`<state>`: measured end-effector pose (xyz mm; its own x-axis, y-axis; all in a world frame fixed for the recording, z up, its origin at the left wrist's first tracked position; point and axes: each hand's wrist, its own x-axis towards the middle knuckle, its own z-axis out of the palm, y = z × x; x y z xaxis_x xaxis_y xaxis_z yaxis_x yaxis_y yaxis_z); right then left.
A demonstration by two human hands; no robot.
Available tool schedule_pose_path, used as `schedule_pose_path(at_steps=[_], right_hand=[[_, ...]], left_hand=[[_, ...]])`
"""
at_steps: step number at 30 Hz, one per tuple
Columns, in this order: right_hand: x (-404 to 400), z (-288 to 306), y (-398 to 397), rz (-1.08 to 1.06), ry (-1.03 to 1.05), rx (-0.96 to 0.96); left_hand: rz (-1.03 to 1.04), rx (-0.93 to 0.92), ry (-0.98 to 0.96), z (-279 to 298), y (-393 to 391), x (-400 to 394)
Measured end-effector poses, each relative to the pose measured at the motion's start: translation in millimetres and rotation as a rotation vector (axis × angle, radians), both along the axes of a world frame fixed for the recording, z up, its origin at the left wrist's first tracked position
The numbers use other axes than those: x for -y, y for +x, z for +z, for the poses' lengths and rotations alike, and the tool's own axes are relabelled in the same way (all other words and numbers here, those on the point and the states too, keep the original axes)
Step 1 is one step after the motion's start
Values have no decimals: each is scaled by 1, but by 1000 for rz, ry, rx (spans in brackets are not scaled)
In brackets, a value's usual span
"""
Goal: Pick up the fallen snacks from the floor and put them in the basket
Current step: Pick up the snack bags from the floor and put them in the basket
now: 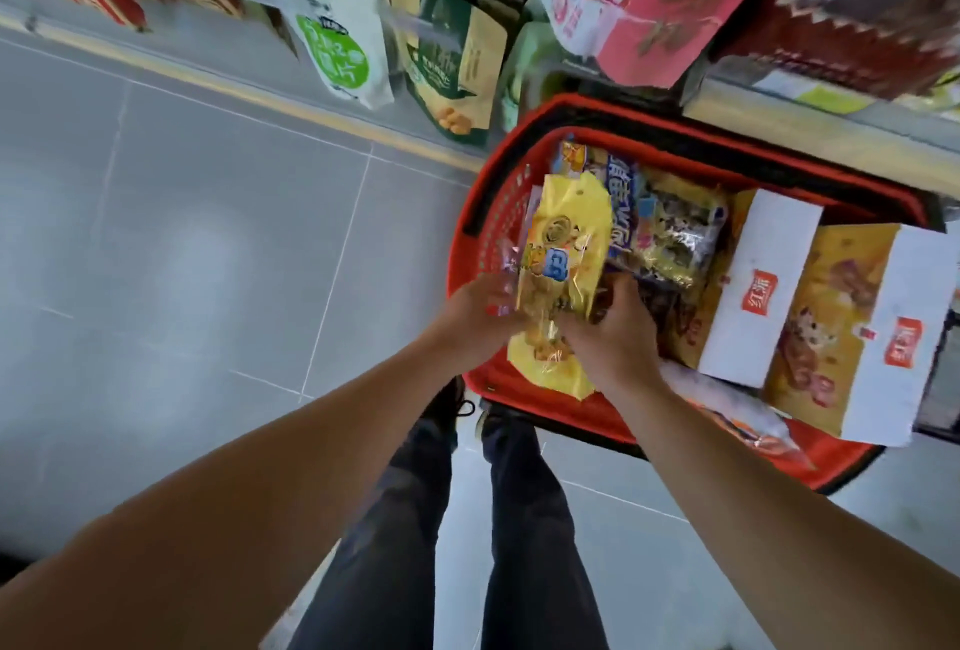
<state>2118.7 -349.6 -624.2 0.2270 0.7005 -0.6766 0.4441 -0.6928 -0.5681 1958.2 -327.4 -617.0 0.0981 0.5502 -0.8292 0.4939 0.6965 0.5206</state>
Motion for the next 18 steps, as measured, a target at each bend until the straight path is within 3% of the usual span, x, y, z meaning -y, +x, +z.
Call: schedule_pose_path(at_steps=[5,7,14,18], right_hand=[[-24,-32,-25,-3,39,-39],[-30,-41,-32,9,20,-80],[-30,-59,-33,77,-56,-327],[-21,-65,-33,140,-81,-367]], left_hand=[[45,-21,75,-29,-5,-14],[157,30,66,-37,-10,-16],[212,262,19,-36,-20,-15],[158,203,-27,-33,-20,-21]])
